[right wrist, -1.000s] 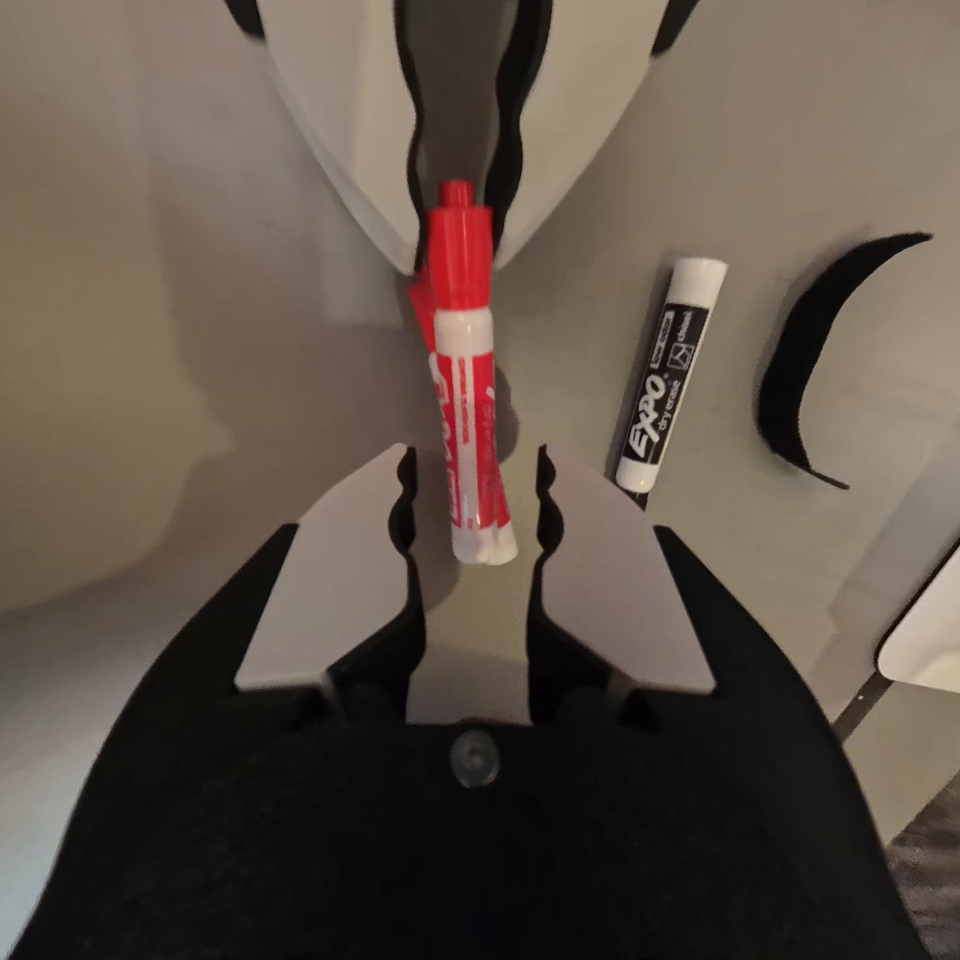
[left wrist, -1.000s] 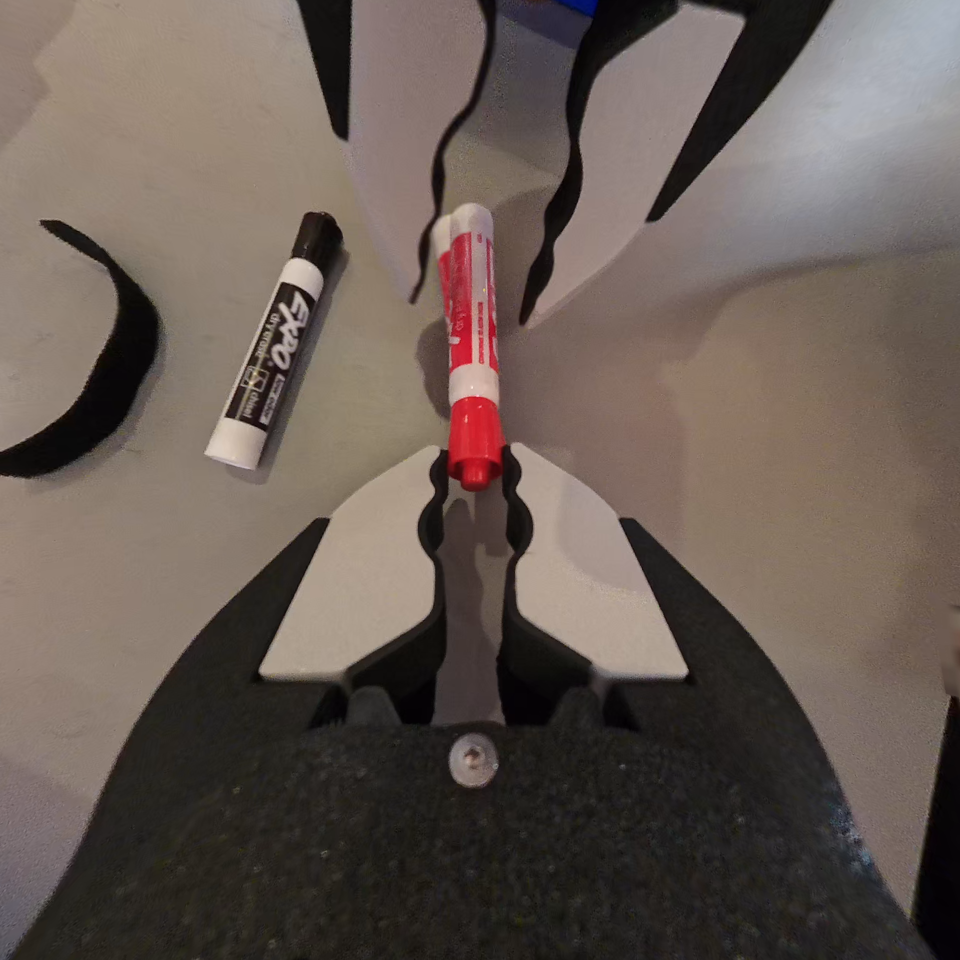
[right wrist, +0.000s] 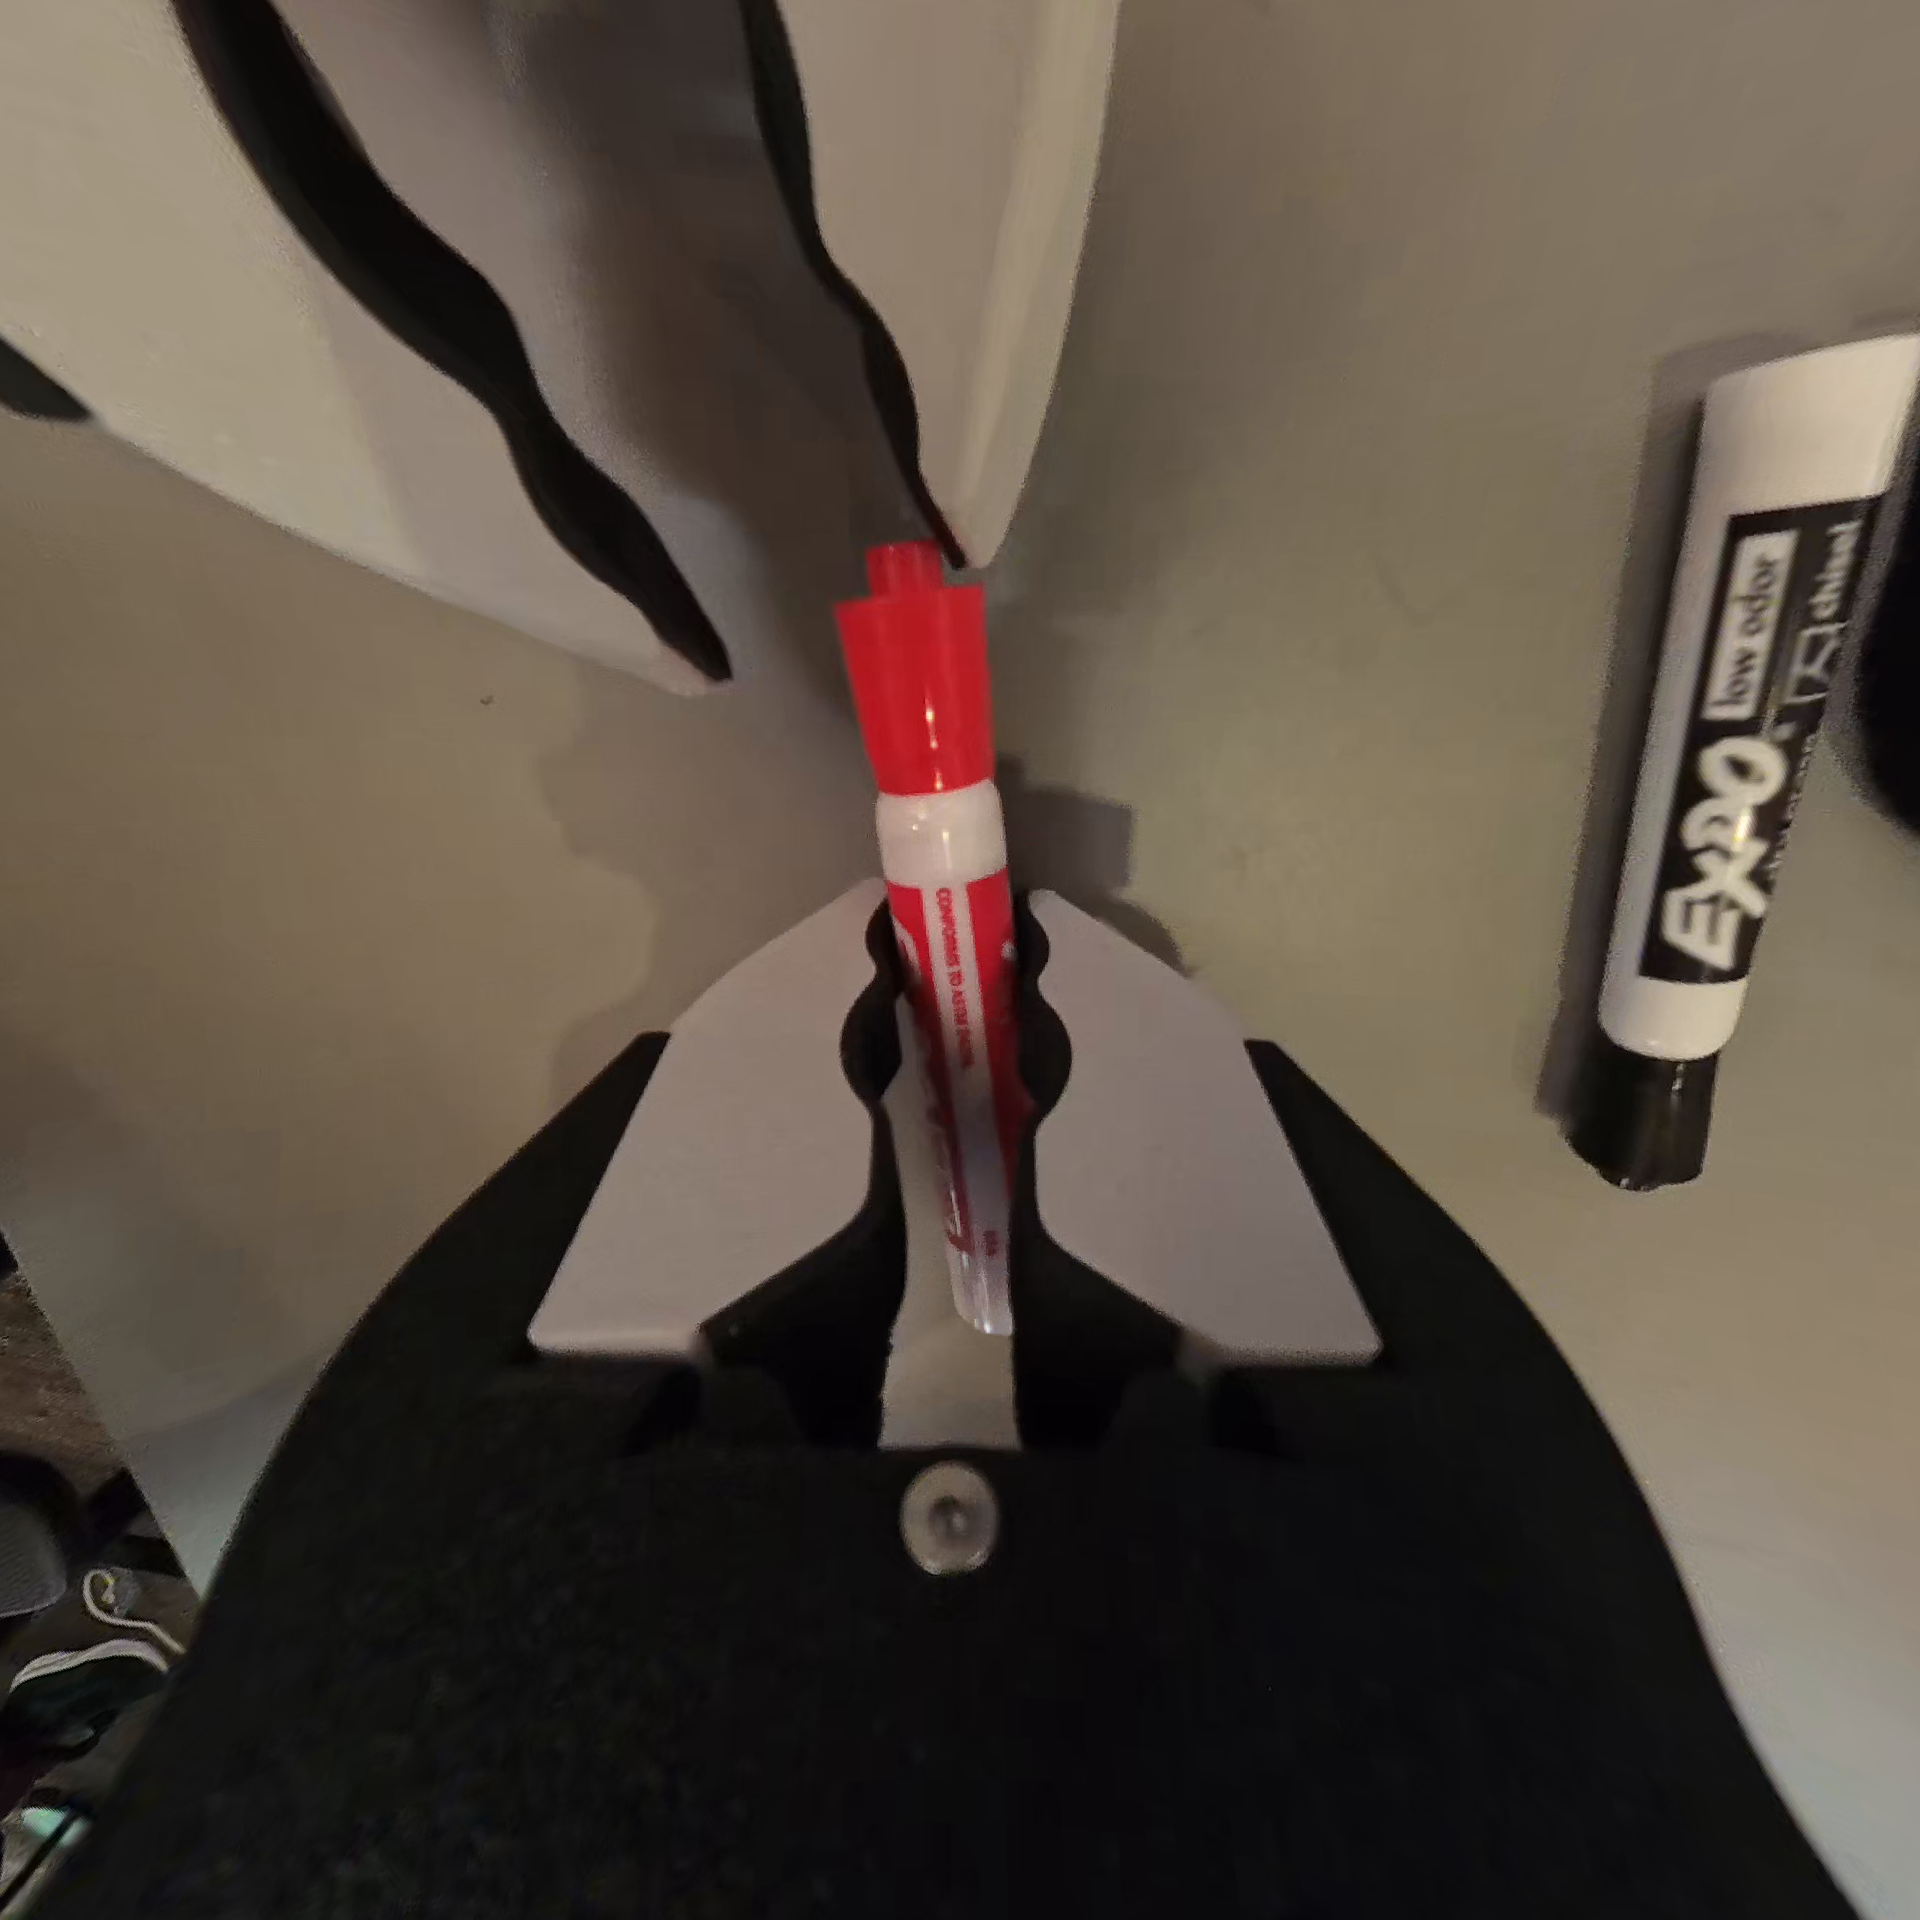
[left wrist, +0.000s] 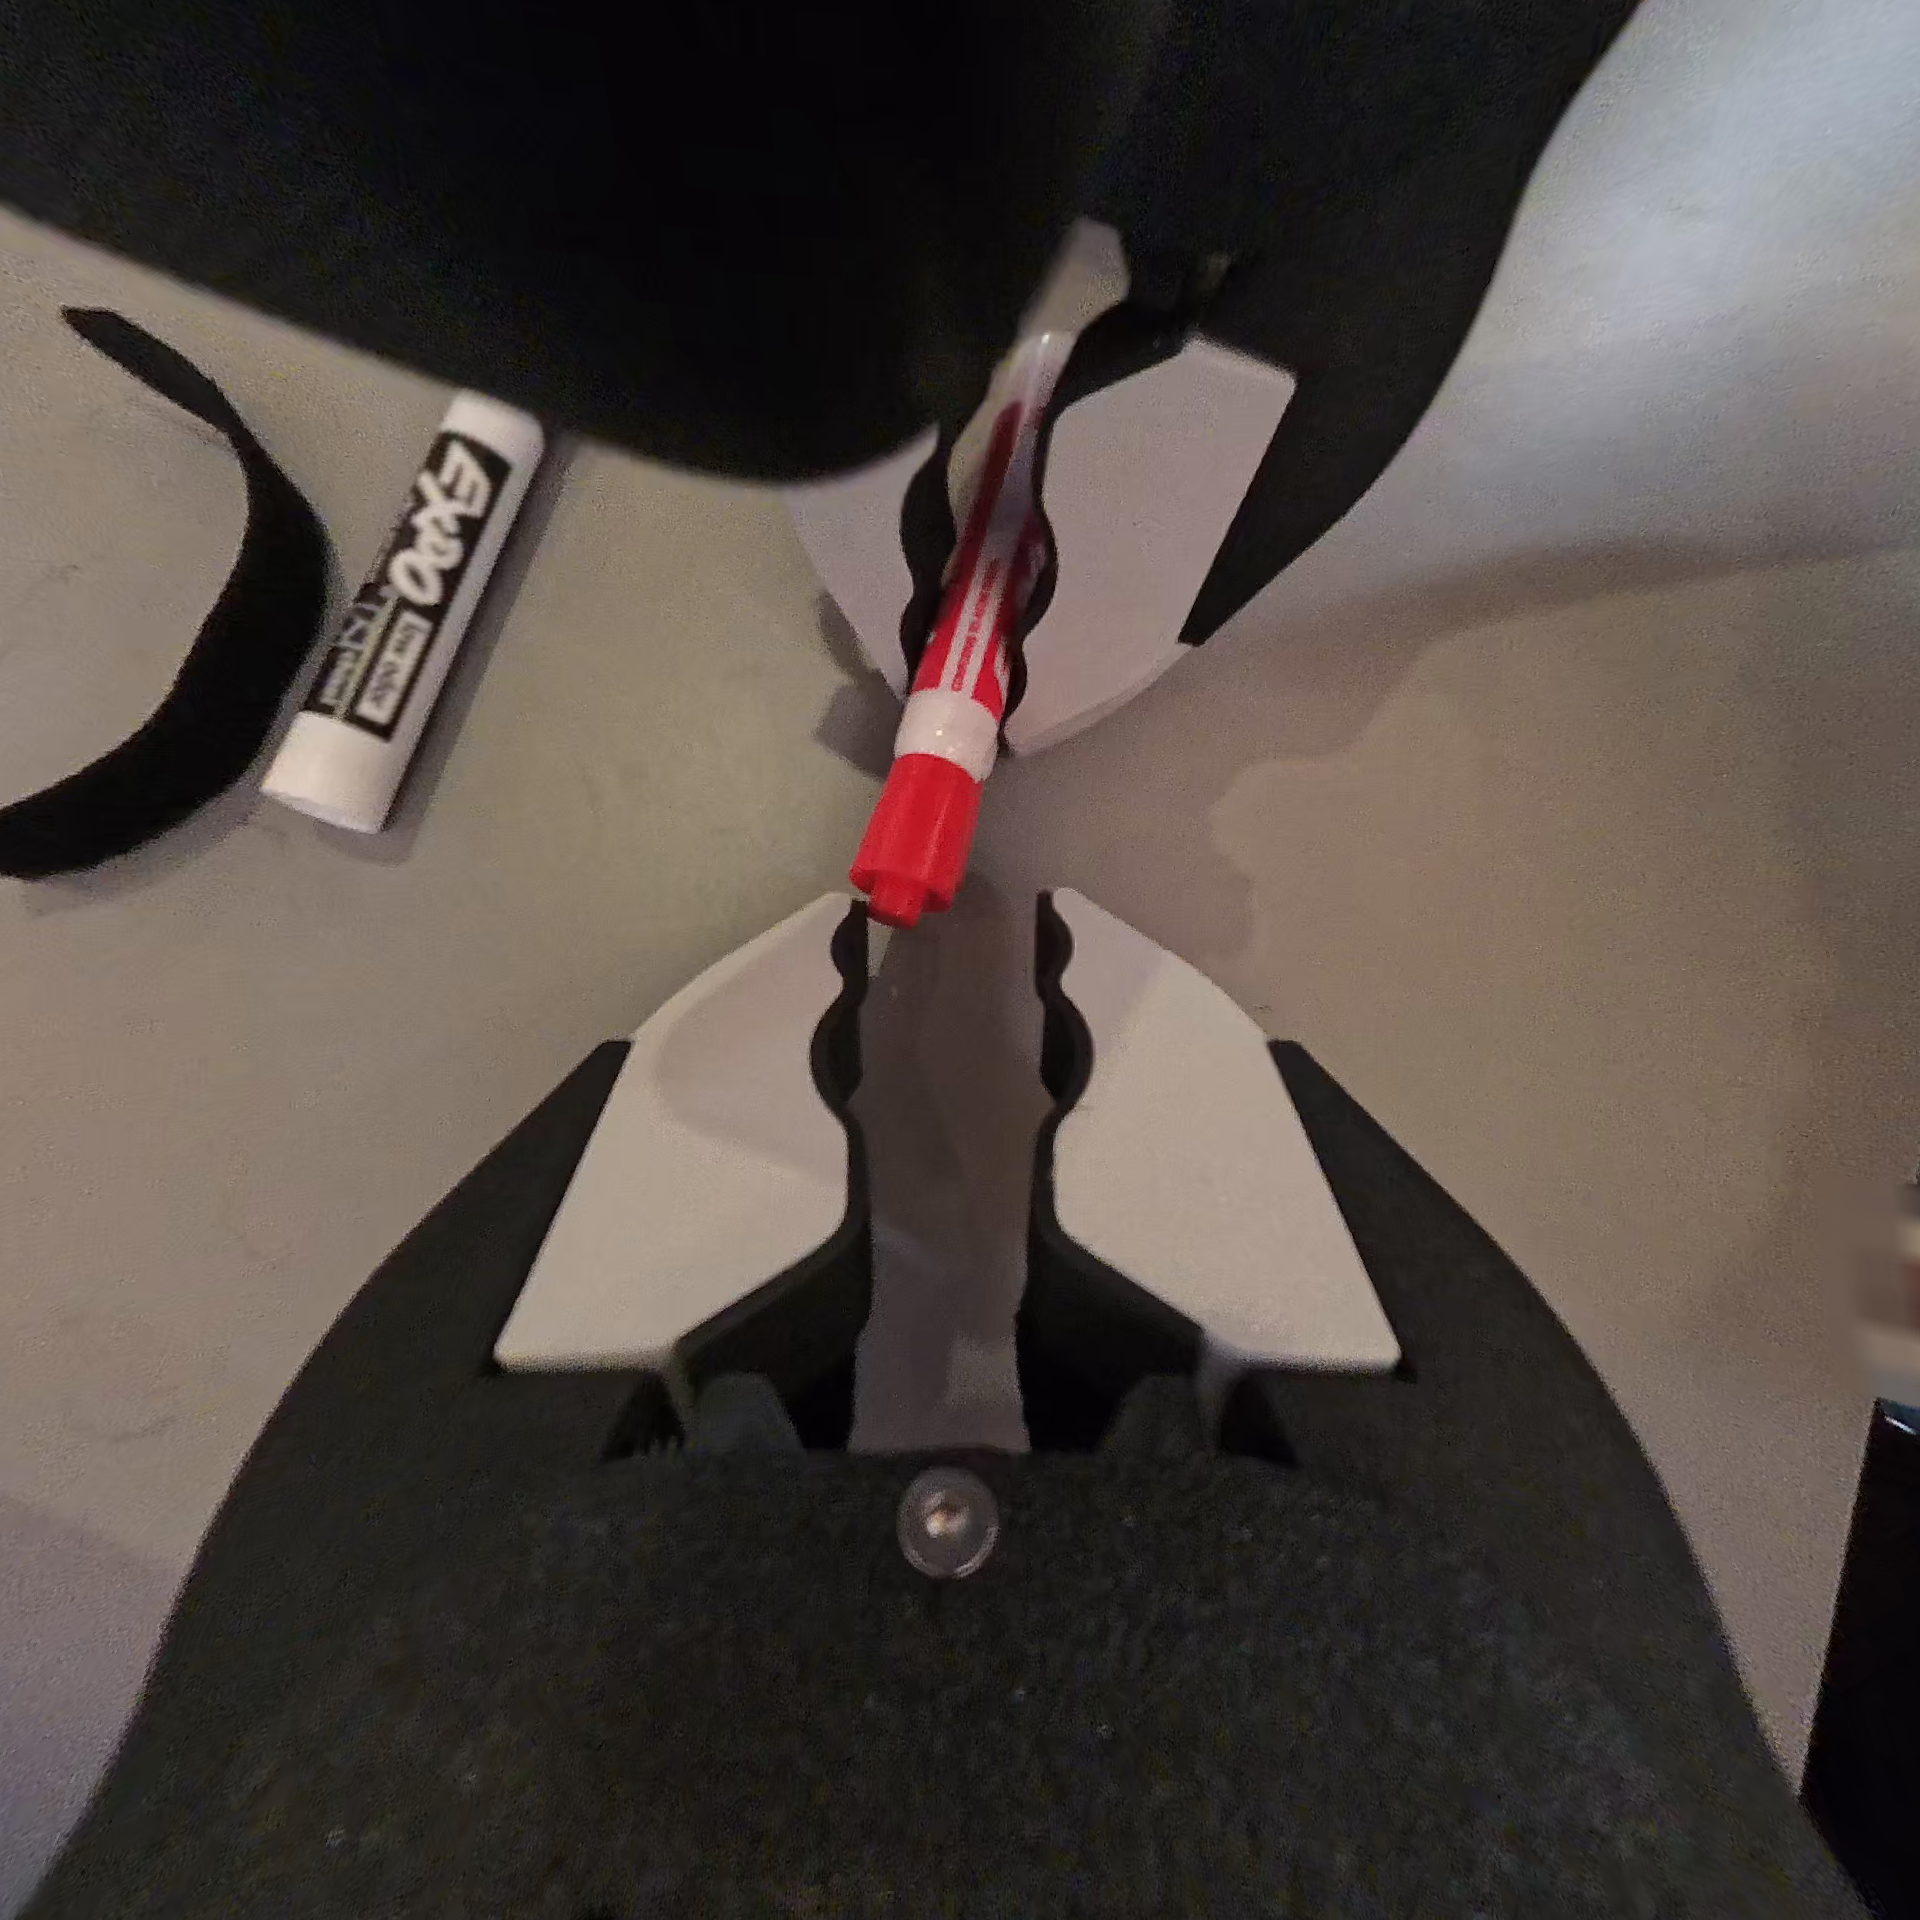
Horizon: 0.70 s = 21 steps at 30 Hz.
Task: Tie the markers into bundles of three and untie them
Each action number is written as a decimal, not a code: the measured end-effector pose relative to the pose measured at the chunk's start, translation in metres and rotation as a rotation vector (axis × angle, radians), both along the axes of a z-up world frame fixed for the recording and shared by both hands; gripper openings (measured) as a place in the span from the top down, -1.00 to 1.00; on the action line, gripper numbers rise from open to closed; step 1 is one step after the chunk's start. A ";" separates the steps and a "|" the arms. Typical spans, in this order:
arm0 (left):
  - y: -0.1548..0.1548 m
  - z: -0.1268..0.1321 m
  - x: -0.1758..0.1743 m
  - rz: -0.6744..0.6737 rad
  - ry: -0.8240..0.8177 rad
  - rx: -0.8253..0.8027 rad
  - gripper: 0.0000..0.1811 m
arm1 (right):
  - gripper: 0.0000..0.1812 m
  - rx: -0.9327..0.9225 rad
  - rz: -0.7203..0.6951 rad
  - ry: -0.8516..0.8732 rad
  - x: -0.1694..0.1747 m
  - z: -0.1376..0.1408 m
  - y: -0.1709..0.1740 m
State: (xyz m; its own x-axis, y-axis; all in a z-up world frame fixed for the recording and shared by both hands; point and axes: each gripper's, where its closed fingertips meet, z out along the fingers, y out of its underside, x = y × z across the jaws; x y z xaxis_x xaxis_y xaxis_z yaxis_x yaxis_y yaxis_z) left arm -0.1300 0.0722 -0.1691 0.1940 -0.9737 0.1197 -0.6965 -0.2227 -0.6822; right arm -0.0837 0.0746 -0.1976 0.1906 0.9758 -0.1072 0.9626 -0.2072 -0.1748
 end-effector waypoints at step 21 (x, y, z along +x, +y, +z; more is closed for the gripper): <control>0.008 0.005 0.012 -0.009 0.004 0.013 0.66 | 0.80 -0.082 -0.326 0.026 0.005 0.016 -0.020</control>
State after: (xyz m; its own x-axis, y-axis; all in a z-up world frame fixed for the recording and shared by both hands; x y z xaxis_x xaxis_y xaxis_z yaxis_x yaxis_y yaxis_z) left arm -0.1181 0.0804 -0.1644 0.1857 -0.9768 0.1062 -0.7013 -0.2075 -0.6820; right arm -0.0791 0.0551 -0.1811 0.4874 0.8518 -0.1919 0.8387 -0.5179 -0.1687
